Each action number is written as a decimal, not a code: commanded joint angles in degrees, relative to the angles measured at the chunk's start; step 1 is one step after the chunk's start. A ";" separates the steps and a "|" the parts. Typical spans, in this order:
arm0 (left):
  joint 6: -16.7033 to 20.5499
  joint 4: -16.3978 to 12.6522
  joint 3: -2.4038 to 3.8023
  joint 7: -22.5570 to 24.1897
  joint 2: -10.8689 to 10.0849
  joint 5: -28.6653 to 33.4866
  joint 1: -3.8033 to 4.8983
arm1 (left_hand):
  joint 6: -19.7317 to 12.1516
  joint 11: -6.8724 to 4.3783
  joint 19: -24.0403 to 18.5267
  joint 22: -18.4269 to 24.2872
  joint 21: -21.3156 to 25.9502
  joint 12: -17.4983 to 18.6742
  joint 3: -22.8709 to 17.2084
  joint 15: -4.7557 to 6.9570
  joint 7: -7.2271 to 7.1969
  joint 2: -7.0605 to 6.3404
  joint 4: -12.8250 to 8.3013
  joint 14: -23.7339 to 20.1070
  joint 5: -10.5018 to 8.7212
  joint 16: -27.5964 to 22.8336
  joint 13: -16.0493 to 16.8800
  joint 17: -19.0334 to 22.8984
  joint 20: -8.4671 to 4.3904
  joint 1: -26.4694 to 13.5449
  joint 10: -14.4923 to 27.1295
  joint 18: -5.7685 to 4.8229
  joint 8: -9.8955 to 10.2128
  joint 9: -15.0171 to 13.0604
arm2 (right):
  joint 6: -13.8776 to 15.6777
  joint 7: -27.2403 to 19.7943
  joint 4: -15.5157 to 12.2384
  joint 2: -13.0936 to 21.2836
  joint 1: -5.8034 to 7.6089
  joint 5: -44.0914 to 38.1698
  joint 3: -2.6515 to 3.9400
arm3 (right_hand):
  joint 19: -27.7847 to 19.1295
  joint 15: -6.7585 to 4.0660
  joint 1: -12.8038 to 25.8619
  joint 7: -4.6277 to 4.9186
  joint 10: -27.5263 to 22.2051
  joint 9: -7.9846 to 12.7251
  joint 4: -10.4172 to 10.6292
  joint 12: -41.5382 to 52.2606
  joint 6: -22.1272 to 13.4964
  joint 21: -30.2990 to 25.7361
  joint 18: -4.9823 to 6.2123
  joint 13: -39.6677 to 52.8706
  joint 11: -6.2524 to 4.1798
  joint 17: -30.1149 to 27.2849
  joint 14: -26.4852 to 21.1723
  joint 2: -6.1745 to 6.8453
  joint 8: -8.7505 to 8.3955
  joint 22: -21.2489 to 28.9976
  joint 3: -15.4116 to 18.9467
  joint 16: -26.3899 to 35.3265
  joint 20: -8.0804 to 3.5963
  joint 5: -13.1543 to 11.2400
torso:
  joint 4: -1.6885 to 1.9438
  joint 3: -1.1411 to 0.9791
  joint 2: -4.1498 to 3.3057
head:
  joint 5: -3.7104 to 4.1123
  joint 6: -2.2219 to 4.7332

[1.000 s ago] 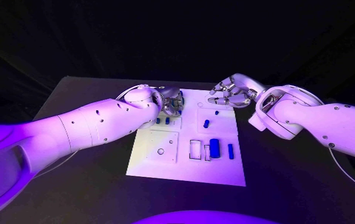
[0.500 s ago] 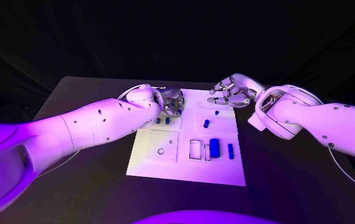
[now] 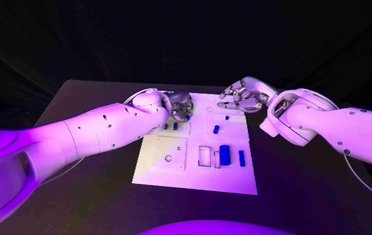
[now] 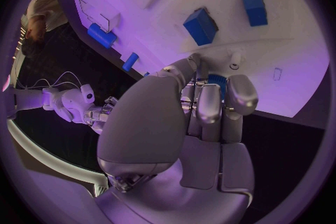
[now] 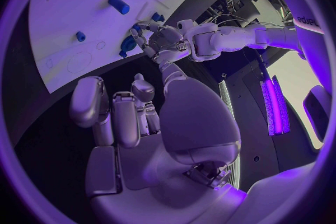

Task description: Assemble the parts on the task board

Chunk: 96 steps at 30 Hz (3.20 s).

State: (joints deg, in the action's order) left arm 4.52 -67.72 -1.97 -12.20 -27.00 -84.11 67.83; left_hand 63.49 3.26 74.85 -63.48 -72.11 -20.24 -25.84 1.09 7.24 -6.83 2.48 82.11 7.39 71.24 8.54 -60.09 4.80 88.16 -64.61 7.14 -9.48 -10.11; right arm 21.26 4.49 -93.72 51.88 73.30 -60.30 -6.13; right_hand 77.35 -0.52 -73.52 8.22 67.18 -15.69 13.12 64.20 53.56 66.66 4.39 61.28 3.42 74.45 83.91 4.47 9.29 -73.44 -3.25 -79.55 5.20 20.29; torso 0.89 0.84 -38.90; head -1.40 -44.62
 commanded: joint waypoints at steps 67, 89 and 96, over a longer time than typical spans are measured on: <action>-1.55 -5.09 2.74 -0.73 -9.46 8.97 -0.31 | 1.91 0.05 1.46 -2.10 -1.75 3.52 -1.54 -0.13 0.09 -1.88 -0.66 0.65 -0.99 0.68 0.16 1.17 -0.35 -5.72 -2.43 -1.50 2.07 0.59 | 0.08 -0.23 0.01 0.06 -0.03 -0.25 0.00 | -0.40 -0.32 -0.46 -0.05 0.14 -0.08 0.14 0.16 -0.06 -0.26 0.99 0.25 0.00 -0.03 2.49 -0.22 0.44 0.08 0.38 0.32 0.15 0.35 | -0.03 0.03 0.00 | 0.03 0.72; -3.15 -3.58 2.72 -1.88 -8.17 8.70 -0.42 | 1.84 0.09 1.36 -1.96 -1.63 3.86 -1.40 -0.15 0.08 -2.04 -0.48 0.59 -1.05 0.67 0.17 1.27 -0.37 -6.24 -2.43 -1.47 2.31 0.67 | 0.02 -0.24 0.01 -0.02 -0.04 -0.25 0.00 | -0.40 -0.32 -0.46 -0.05 0.14 -0.08 0.14 0.16 -0.06 -0.26 0.99 0.25 0.00 -0.03 2.49 -0.22 0.44 0.08 0.38 0.32 0.15 0.35 | 0.02 0.00 0.01 | -0.07 0.59; -3.53 -3.50 2.72 -2.16 -8.07 8.47 -0.42 | 1.83 0.09 1.27 -1.81 -1.53 3.90 -1.38 -0.15 0.07 -2.05 -0.45 0.48 -1.07 0.44 0.18 1.68 -0.37 -6.30 -2.43 -1.44 2.34 0.68 | 0.01 -0.25 0.02 -0.01 -0.04 -0.25 0.00 | -0.40 -0.32 -0.46 -0.05 0.14 -0.08 0.14 0.16 -0.06 -0.26 0.99 0.25 0.00 -0.03 2.49 -0.22 0.44 0.08 0.38 0.32 0.15 0.35 | 0.02 0.00 0.00 | -0.02 0.53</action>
State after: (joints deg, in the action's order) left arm 2.96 -71.18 0.82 -13.67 -35.24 -75.12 67.53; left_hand 64.99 3.37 76.07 -65.36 -73.58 -16.43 -27.09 0.91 7.36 -9.05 1.67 82.32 6.52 71.84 8.65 -58.45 4.39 82.42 -66.54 6.27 -7.40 -9.50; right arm 21.36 4.52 -93.68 51.90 73.30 -60.29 -6.13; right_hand 77.35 -0.52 -73.52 8.22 67.27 -15.67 13.28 64.20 53.56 66.66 4.39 61.44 3.51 74.46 83.91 4.47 9.51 -73.44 -3.10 -79.55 5.21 20.29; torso 0.91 0.83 -38.91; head -1.44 -44.04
